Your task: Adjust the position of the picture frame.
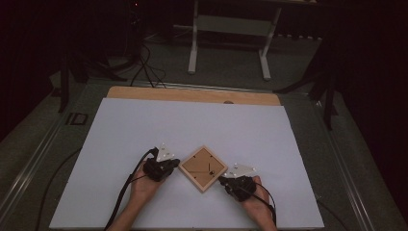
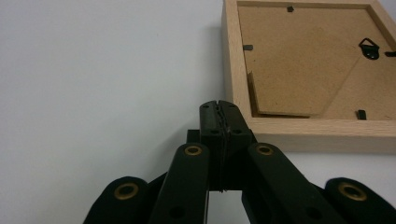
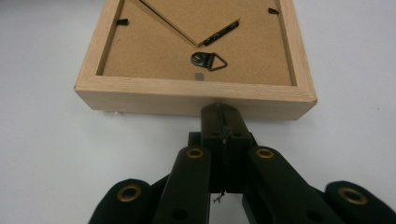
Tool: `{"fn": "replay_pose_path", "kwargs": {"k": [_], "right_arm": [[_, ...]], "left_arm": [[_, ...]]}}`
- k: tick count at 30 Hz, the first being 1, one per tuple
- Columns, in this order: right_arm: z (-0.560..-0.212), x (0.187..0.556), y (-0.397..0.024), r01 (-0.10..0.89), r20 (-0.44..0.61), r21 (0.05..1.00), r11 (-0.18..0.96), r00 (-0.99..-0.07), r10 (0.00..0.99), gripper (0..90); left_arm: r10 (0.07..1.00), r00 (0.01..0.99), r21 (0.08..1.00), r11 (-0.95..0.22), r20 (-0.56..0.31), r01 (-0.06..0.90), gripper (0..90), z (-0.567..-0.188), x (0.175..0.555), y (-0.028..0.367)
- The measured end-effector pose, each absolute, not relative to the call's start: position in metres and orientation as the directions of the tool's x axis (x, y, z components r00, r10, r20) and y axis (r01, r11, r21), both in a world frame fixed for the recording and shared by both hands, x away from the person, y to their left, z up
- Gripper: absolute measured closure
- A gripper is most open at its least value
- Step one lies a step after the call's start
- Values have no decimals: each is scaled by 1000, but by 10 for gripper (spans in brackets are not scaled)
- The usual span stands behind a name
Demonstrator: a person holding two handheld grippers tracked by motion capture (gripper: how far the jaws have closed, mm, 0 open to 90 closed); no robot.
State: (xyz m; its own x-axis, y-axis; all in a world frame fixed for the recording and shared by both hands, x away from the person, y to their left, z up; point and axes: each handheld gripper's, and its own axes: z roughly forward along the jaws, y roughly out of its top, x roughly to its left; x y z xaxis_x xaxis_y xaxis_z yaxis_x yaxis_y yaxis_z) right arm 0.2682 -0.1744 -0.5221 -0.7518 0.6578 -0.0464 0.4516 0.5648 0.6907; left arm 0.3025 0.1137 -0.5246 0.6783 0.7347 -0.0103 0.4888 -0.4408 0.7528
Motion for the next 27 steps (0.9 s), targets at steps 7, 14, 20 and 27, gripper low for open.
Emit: {"fn": "replay_pose_path", "kwargs": {"k": [7,14,20,27], "right_arm": [[-522,272,-170,452,-49,691,565,-750,660,900],[-521,272,-163,442,-56,692,571,-756,652,900],[-519,266,-158,434,-47,687,582,-773,632,900],[-520,268,-155,428,-60,687,587,-772,633,900]], "left_arm": [[740,673,749,-443,-5,493,895,-525,301,114],[745,667,746,-444,-1,497,895,-525,300,114],[747,664,745,-445,3,497,896,-525,299,114],[756,655,740,-439,-3,510,896,-525,298,116]]}}
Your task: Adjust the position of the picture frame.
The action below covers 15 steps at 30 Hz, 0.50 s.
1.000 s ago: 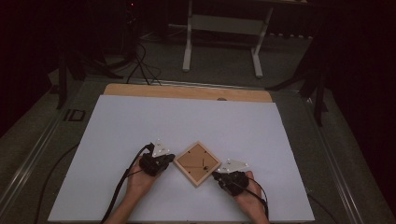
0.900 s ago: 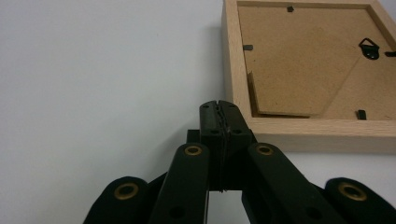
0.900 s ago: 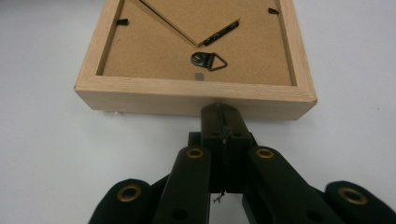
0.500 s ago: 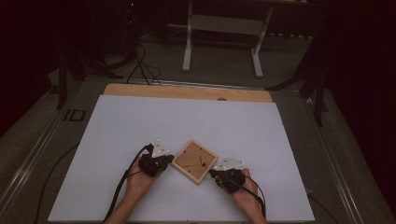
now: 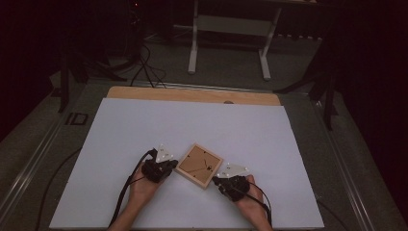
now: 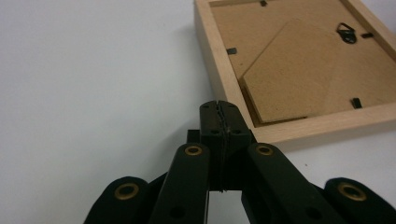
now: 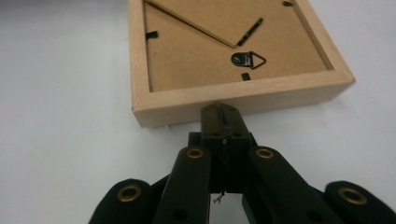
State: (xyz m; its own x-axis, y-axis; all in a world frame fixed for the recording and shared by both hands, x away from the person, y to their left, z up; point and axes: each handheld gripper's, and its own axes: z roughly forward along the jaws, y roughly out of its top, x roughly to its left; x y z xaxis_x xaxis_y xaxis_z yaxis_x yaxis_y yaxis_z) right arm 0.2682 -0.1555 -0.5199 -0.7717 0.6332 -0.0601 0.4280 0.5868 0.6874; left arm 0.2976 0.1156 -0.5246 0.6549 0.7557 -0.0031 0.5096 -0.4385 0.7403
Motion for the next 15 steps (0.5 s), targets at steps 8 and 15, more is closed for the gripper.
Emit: {"fn": "replay_pose_path", "kwargs": {"k": [8,15], "right_arm": [[-520,284,-151,438,-101,684,583,-734,671,900],[-520,301,-149,463,-87,687,560,-712,696,900]], "left_arm": [[761,648,738,-434,-7,517,897,-524,295,117],[765,644,736,-427,-17,525,897,-524,293,118]]}}
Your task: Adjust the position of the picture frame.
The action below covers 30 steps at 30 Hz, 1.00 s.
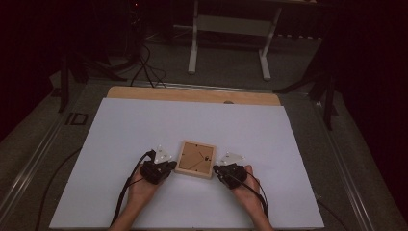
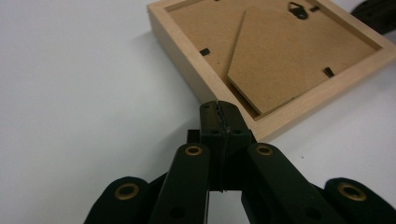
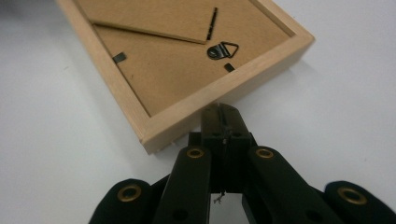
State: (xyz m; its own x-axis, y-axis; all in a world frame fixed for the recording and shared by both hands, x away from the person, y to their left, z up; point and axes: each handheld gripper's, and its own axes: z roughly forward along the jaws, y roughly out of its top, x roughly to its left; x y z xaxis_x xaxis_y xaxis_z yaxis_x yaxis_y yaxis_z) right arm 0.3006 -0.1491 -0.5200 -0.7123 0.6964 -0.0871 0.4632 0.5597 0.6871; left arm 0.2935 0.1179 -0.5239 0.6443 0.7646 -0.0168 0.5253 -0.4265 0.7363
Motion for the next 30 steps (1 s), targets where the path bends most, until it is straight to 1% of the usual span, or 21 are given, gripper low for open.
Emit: {"fn": "replay_pose_path", "kwargs": {"k": [10,22,30], "right_arm": [[-518,310,-146,468,-92,682,562,-708,700,900],[-509,288,-147,414,-98,698,584,-753,650,899],[-513,276,-153,417,-78,698,583,-764,640,899]], "left_arm": [[764,645,742,-424,-15,519,896,-523,291,118],[728,685,733,-468,3,494,892,-516,280,120],[713,702,720,-488,1,494,890,-515,273,121]]}}
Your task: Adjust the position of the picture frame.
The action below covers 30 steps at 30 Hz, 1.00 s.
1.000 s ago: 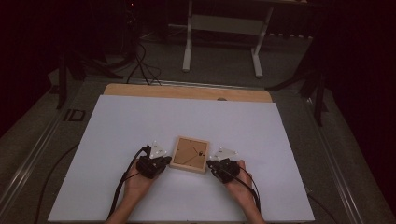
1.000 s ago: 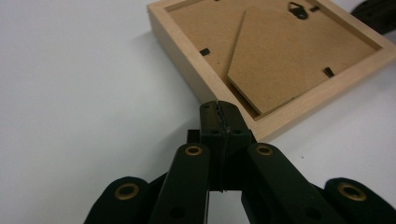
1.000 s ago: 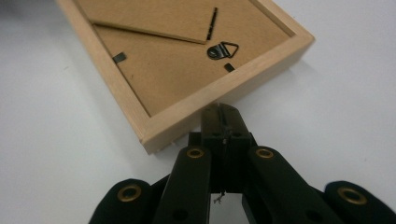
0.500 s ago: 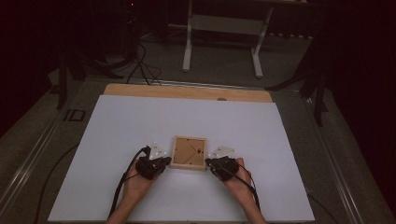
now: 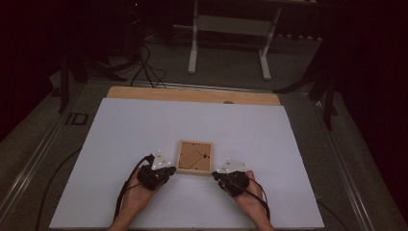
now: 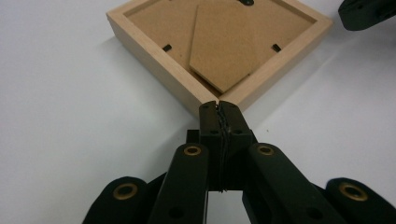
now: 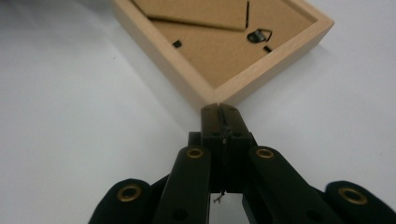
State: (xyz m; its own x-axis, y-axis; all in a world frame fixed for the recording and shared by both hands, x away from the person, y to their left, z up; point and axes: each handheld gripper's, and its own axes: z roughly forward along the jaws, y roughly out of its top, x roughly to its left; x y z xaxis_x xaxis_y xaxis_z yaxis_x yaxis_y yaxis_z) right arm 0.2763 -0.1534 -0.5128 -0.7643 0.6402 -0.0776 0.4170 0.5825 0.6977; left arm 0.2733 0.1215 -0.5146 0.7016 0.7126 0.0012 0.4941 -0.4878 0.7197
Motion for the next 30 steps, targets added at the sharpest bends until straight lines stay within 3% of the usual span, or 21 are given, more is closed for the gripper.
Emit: {"fn": "replay_pose_path", "kwargs": {"k": [30], "right_arm": [[-523,285,-148,437,-66,681,588,-763,643,899]], "left_arm": [[697,717,681,-532,16,502,881,-525,278,111]]}}
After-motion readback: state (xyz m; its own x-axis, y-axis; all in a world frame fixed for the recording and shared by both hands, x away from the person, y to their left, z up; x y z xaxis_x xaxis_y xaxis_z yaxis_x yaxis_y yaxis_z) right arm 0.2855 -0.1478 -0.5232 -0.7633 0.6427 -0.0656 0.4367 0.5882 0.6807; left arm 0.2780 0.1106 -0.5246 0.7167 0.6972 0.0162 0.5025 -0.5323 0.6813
